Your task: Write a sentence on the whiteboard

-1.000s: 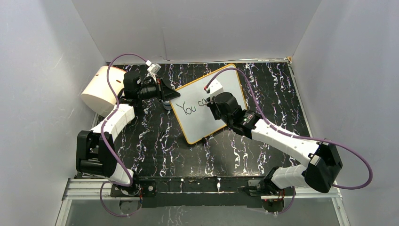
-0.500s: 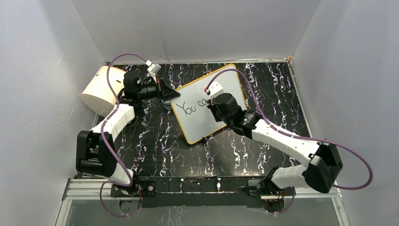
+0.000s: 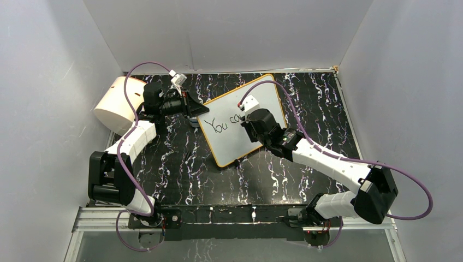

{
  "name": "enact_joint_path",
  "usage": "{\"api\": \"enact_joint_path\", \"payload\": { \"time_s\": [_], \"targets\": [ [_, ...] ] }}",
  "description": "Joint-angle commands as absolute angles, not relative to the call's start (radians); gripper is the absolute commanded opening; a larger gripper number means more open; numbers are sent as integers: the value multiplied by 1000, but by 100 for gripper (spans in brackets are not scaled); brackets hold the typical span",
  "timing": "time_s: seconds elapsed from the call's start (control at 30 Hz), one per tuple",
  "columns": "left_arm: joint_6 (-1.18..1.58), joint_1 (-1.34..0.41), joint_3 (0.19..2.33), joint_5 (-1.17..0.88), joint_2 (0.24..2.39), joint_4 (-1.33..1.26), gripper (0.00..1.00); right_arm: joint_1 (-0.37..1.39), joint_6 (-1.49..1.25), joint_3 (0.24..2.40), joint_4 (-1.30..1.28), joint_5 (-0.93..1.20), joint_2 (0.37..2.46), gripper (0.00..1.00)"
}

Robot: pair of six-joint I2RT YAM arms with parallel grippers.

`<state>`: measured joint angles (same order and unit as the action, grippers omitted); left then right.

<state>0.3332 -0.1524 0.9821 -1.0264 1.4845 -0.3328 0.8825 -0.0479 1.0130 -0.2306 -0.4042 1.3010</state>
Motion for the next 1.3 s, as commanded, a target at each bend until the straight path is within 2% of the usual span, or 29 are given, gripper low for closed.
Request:
{"api": "enact_joint_path", "payload": {
  "time_s": [0.0,1.27],
  "targets": [
    [278,-198,962,-1066,1521,-230,0,875,-53,999,-186,-403,1272,0],
    [276,-202,963,-1066,1522,-224,0,865,-11,1063,-104,-394,1280,0]
  ]
}}
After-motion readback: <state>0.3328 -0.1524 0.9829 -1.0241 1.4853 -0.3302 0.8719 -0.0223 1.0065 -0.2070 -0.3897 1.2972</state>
